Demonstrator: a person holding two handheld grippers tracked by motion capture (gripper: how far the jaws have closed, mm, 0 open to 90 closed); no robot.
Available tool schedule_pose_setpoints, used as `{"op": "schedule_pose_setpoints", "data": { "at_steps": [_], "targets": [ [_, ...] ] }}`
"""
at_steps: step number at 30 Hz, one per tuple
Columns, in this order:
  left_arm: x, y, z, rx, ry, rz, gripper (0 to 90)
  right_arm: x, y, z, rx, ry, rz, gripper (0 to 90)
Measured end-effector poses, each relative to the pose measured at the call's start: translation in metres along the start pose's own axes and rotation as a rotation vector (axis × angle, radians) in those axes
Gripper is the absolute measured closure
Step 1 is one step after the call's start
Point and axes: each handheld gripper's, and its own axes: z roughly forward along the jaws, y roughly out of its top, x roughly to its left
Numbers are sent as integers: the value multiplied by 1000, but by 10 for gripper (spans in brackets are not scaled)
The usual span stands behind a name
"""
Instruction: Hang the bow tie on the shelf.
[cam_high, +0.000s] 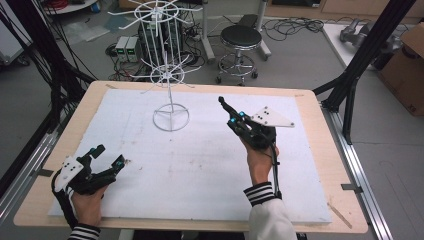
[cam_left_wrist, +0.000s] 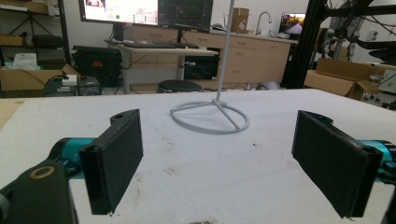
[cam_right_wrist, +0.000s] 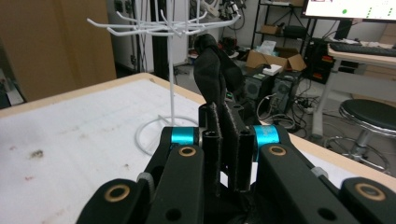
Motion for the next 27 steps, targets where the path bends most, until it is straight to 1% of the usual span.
{"op": "schedule_pose_setpoints", "data": {
  "at_steps": [6, 11, 17, 27],
  "targets": [
    [0, 0, 0, 0, 1, 1, 168, 2, 4, 11, -17, -5, 19, 859],
    [1, 0, 0, 0, 0, 0, 168, 3, 11, 19, -42, -14, 33, 859],
    [1, 0, 0, -1, 0, -2, 168, 7, 16, 31, -56, -5, 54, 859],
    [1, 0, 0, 1, -2, -4, 168, 18, 28, 50, -71, 6, 36, 859]
  ]
}}
